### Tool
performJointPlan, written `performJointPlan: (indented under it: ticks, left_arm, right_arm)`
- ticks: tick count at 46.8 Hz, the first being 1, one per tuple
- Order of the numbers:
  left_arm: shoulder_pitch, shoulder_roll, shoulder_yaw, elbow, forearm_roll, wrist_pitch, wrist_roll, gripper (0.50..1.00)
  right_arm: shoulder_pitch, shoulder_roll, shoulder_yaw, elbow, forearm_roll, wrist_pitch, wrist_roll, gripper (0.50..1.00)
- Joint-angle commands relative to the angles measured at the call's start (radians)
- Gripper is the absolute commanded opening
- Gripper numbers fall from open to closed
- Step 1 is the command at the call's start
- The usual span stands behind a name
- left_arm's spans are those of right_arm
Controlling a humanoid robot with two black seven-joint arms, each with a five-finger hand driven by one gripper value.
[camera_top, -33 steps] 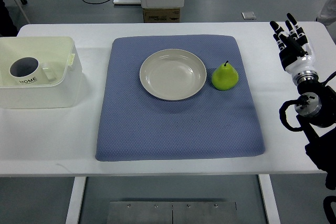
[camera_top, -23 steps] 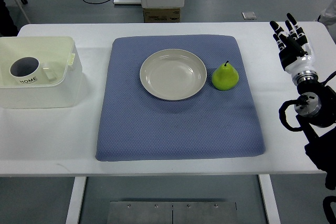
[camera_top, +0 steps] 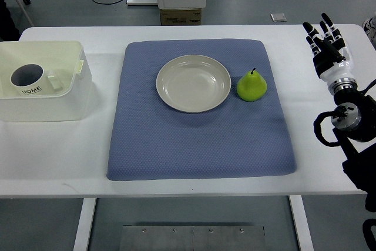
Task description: Place pear on plate with right hand
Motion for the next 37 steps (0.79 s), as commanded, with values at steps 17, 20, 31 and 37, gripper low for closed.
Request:
performJointPlan:
  ticks: [17,20,31,37]
  left_arm:
    - [0.004,0.000,0.000,0.000,-0.001,0.000,0.001,1.000]
    - [0.004,0.000,0.000,0.000,-0.001,0.000,0.001,1.000]
    - [0.004,0.000,0.000,0.000,-0.001,0.000,0.001,1.000]
    - [0.004,0.000,0.000,0.000,-0.001,0.000,0.001,1.000]
  right_arm:
    - [0.000,-0.001,-0.005,-0.001,0.000,0.050,-0.007,1.000]
    - [0.007,0.000,-0.006,-0.001,0.000,0.050,-0.008,1.000]
    - [0.025,-0.004,-0.040,-0.009,0.000,0.050,-0.008,1.000]
    - [0.026,-0.004,-0.040,-0.012,0.000,0.050,-0.010,1.000]
